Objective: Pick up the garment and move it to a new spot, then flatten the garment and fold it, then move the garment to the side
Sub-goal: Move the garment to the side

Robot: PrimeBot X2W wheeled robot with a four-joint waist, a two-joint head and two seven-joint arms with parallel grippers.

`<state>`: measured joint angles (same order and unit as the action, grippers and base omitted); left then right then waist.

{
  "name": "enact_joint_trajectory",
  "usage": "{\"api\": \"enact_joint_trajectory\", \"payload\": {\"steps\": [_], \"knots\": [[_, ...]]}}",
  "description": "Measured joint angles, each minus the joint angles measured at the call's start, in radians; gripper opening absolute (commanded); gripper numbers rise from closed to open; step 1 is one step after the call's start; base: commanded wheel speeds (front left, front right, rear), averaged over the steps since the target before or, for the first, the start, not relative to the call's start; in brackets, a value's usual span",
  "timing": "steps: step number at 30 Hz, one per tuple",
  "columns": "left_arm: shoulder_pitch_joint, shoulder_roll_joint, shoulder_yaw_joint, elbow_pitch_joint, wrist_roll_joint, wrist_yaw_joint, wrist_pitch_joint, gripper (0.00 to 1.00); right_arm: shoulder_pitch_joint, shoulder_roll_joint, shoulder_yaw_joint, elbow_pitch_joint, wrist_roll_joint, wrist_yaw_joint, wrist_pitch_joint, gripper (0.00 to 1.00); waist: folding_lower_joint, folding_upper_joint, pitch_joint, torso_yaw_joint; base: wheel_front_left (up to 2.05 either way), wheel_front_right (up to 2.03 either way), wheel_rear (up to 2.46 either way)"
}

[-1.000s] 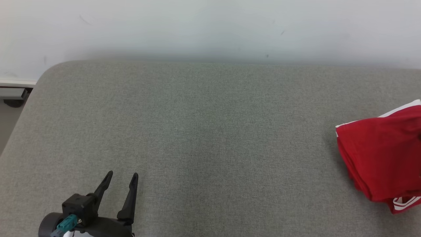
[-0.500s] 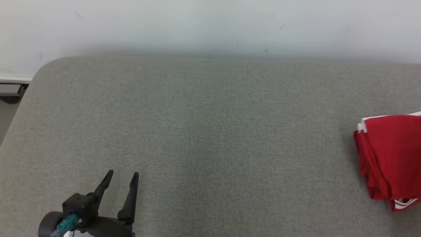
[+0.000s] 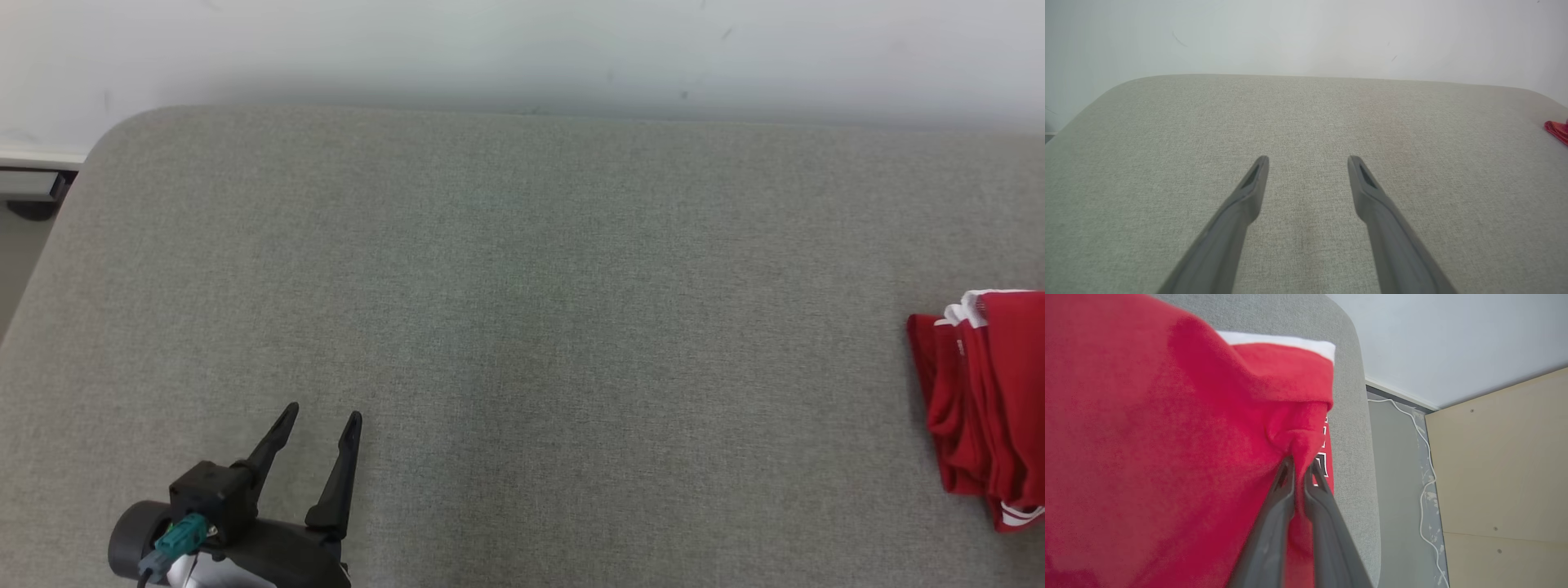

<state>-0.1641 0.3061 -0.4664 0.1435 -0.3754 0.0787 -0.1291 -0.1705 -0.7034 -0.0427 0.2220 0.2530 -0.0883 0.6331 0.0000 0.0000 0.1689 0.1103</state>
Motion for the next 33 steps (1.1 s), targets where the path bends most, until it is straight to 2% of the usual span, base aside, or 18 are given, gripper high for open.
{"api": "enact_joint_trajectory", "payload": {"steps": [11, 12, 13, 14, 15, 27, 33], "knots": [[-0.009, 0.000, 0.001, 0.000, 0.001, 0.000, 0.006, 1.00, -0.024, -0.016, 0.037, 0.084, -0.080, -0.005, -0.068, 0.00, 0.0000, 0.0000, 0.022, 0.016, 0.00, 0.00, 0.00], [-0.010, 0.000, 0.001, 0.000, 0.002, 0.000, 0.006, 1.00, -0.027, -0.020, 0.039, 0.094, -0.081, -0.005, -0.073, 0.13, 0.0000, 0.0000, 0.023, 0.016, 0.00, 0.00, 0.00], [-0.011, 0.001, 0.001, 0.000, 0.002, 0.000, 0.007, 1.00, -0.027, -0.022, 0.038, 0.101, -0.082, -0.005, -0.086, 0.49, 0.0000, 0.0001, 0.025, 0.016, 0.00, 0.00, 0.00], [-0.011, 0.000, 0.001, 0.000, 0.003, 0.000, 0.007, 1.00, -0.028, -0.022, 0.038, 0.105, -0.081, -0.005, -0.101, 0.63, 0.0000, 0.0000, 0.026, 0.016, 0.00, 0.00, 0.00], [-0.011, 0.001, 0.001, 0.000, 0.003, 0.000, 0.007, 1.00, -0.034, -0.022, 0.042, 0.109, -0.082, -0.005, -0.112, 1.00, 0.0001, 0.0001, 0.027, 0.016, 0.00, 0.00, 0.00], [-0.031, -0.006, 0.000, 0.002, 0.006, 0.000, 0.005, 1.00, -0.116, -0.013, 0.063, 0.154, -0.086, 0.028, -0.269, 1.00, 0.0000, 0.0000, 0.030, 0.015, 0.00, 0.00, 0.00], [-0.035, -0.023, 0.021, 0.005, -0.007, 0.000, -0.035, 1.00, -0.108, 0.076, 0.060, 0.120, -0.051, 0.026, -0.386, 1.00, 0.0000, 0.0000, 0.009, 0.016, 0.00, 0.00, 0.00]]}}
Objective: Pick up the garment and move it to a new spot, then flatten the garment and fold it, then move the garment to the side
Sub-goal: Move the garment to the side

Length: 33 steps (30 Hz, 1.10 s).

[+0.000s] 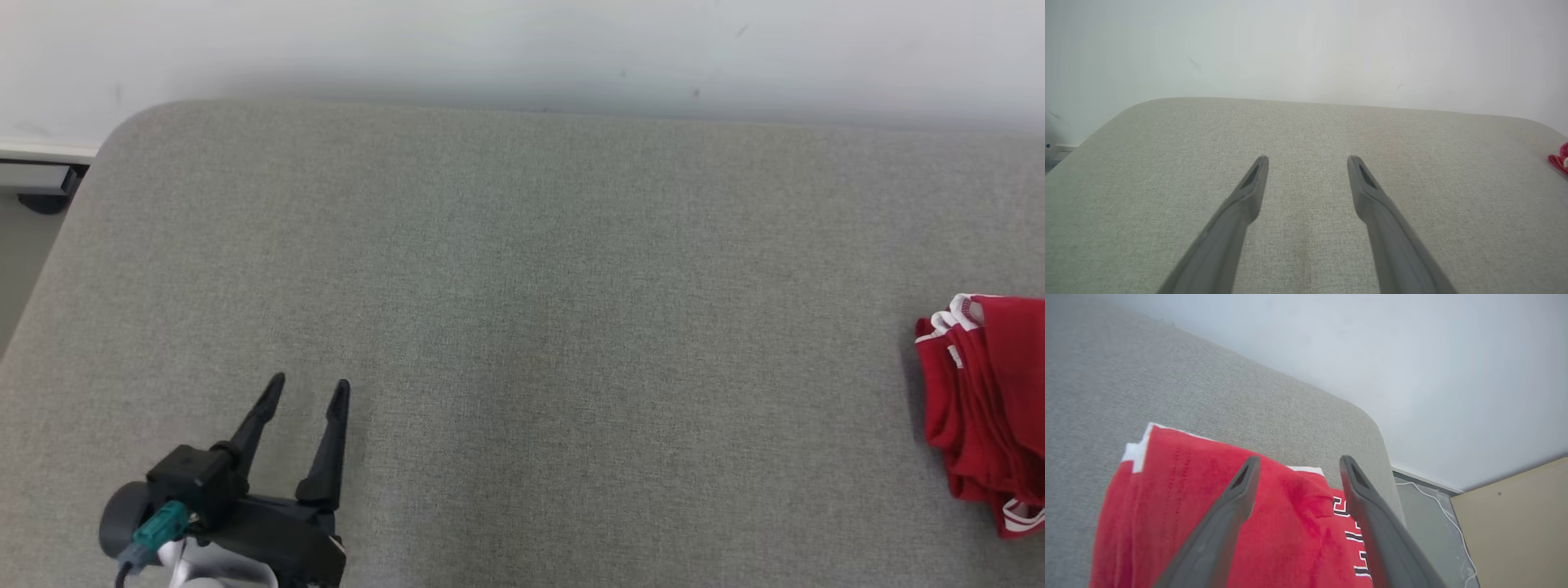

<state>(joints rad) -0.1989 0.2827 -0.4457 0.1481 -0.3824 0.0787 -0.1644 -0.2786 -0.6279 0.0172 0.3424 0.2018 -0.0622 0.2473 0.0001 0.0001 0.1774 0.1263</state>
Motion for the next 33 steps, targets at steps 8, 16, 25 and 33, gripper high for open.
{"api": "enact_joint_trajectory", "payload": {"steps": [8, 16, 25, 33], "knots": [[0.013, 0.014, 0.029, 0.012, -0.007, -0.002, -0.038, 1.00, 0.071, 0.140, -0.013, -0.107, 0.046, -0.025, -0.170, 1.00, -0.0002, 0.0000, -0.045, -0.014, 0.00, 0.00, 0.00], [0.057, -0.005, 0.089, 0.036, -0.031, 0.019, -0.049, 1.00, 0.149, 0.263, -0.007, -0.183, 0.077, -0.044, -0.279, 1.00, -0.0002, 0.0000, -0.104, -0.046, 0.00, 0.00, 0.00], [0.106, -0.021, 0.117, 0.040, -0.077, 0.018, -0.066, 1.00, 0.221, 0.349, -0.002, -0.212, 0.089, -0.052, -0.347, 1.00, -0.0002, -0.0001, -0.170, -0.064, 0.00, 0.00, 0.00], [0.140, -0.010, 0.148, 0.051, -0.056, 0.035, -0.074, 1.00, 0.255, 0.419, 0.041, -0.234, 0.118, -0.052, -0.374, 1.00, -0.0002, -0.0001, -0.203, -0.085, 0.00, 0.00, 0.00]]}}
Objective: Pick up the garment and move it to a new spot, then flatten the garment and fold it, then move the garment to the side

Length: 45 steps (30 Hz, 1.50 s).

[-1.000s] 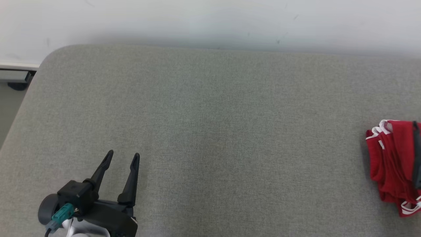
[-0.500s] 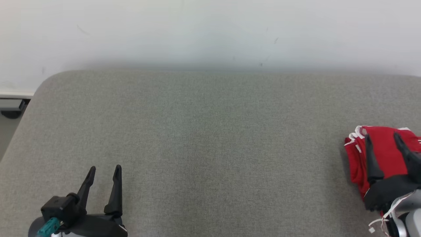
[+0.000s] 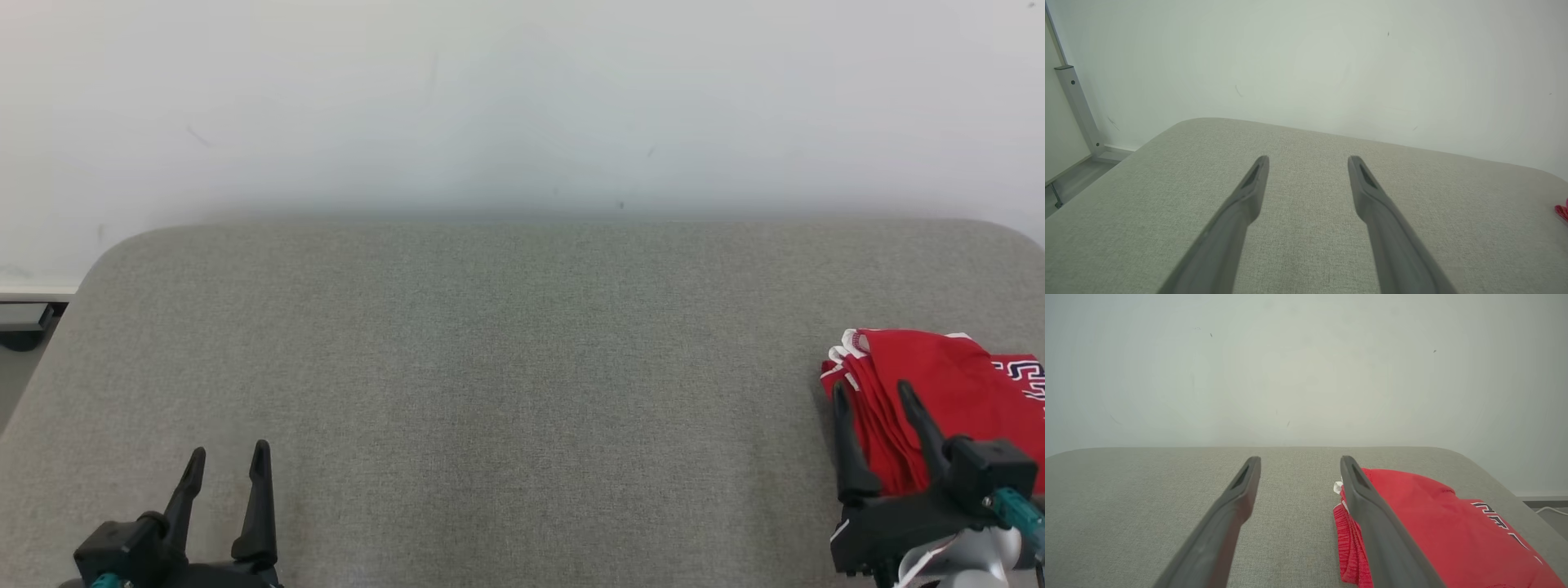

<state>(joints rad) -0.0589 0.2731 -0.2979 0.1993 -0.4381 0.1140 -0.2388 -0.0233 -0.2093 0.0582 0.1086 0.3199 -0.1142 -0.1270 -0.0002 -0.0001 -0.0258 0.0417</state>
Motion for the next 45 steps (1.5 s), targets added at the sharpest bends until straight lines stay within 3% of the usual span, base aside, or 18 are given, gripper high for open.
{"api": "enact_joint_trajectory", "payload": {"steps": [15, 45], "knots": [[0.038, -0.022, -0.002, -0.023, 0.032, 0.002, -0.004, 1.00, 0.040, 0.033, 0.033, 0.026, 0.032, 0.026, -0.024, 1.00, 0.0001, 0.0000, -0.004, -0.016, 0.00, 0.00, 0.00], [0.075, -0.044, 0.027, -0.034, 0.021, 0.009, 0.001, 1.00, 0.046, 0.045, 0.039, 0.081, 0.042, 0.035, -0.032, 1.00, 0.0002, 0.0001, 0.010, -0.029, 0.00, 0.00, 0.00]]}}
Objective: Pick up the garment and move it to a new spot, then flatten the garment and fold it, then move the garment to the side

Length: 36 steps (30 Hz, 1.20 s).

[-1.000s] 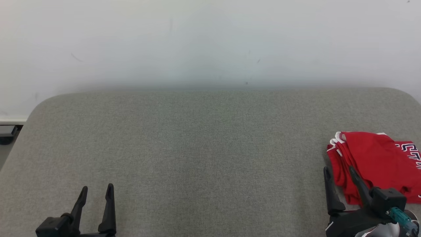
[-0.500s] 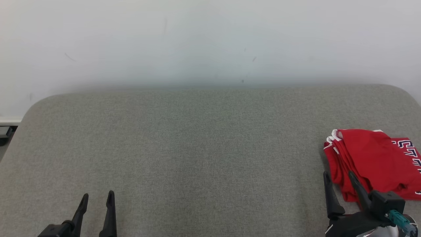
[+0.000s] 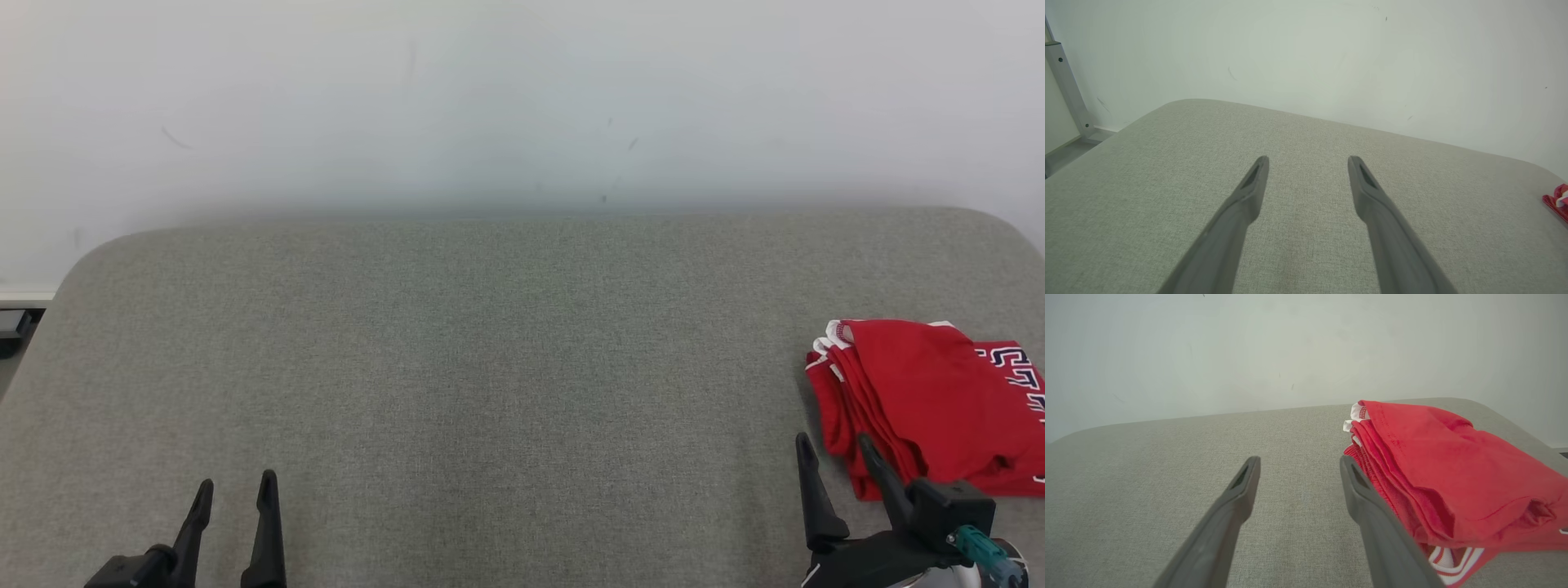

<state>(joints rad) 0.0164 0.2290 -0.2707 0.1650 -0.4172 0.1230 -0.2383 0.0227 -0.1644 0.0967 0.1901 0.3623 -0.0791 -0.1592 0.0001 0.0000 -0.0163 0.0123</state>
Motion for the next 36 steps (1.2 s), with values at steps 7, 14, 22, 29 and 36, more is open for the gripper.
{"api": "enact_joint_trajectory", "payload": {"steps": [7, 14, 22, 29, 36], "knots": [[0.015, -0.024, -0.009, 0.043, -0.003, 0.000, 0.000, 0.00, 0.029, 0.017, 0.011, 0.046, 0.000, 0.000, 0.002, 0.00, 0.0000, 0.0000, 0.000, 0.001, 0.00, 0.00, 0.00], [0.033, -0.042, 0.002, 0.069, -0.039, -0.010, 0.017, 0.00, 0.051, 0.029, 0.004, 0.073, 0.030, 0.007, 0.016, 0.00, 0.0000, 0.0000, 0.001, 0.000, 0.00, 0.00, 0.00], [0.031, -0.055, 0.033, 0.073, -0.131, -0.028, 0.045, 0.00, 0.046, 0.036, -0.017, 0.077, 0.137, 0.020, 0.038, 0.00, 0.0000, 0.0000, 0.002, -0.001, 0.00, 0.00, 0.00], [0.019, -0.068, 0.066, 0.078, -0.236, -0.046, 0.078, 0.00, 0.026, 0.044, -0.038, 0.081, 0.243, 0.036, 0.064, 0.00, 0.0000, 0.0000, 0.004, -0.002, 0.00, 0.00, 0.00], [0.015, -0.076, 0.093, 0.082, -0.315, -0.063, 0.103, 0.00, 0.023, 0.051, -0.056, 0.086, 0.330, 0.051, 0.082, 0.00, 0.0000, 0.0000, 0.005, -0.003, 0.00, 0.00, 0.00]]}}
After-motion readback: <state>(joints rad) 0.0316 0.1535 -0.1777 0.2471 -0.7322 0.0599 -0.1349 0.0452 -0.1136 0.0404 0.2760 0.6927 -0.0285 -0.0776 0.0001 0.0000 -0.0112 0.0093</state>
